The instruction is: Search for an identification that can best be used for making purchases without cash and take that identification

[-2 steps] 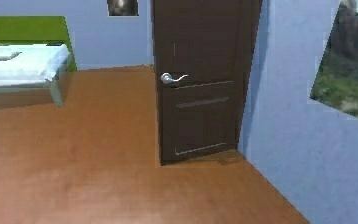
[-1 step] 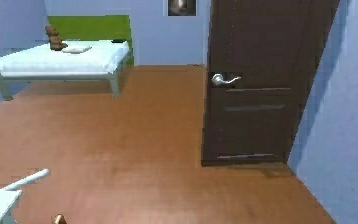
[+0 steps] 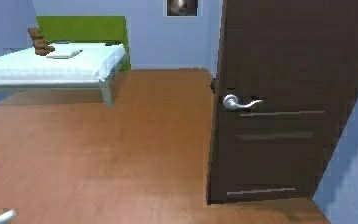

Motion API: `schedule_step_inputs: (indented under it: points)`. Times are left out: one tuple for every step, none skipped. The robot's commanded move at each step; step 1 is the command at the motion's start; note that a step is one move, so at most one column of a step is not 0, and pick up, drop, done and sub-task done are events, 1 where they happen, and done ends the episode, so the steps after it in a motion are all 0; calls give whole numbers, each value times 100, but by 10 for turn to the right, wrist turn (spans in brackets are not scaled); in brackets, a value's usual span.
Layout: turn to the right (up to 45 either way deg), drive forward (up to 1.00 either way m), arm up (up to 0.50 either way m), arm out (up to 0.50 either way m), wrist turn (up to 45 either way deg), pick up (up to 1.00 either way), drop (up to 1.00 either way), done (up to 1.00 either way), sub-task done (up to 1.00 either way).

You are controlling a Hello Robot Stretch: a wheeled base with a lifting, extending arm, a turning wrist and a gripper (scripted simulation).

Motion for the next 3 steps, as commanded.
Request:
schedule_step_inputs:
  points:
    - [-210,0,0,0,0,0,0,0,0]
    - [0,5,0,0,0,0,0,0,0]
    - [-270,0,0,0,0,0,0,0,0]
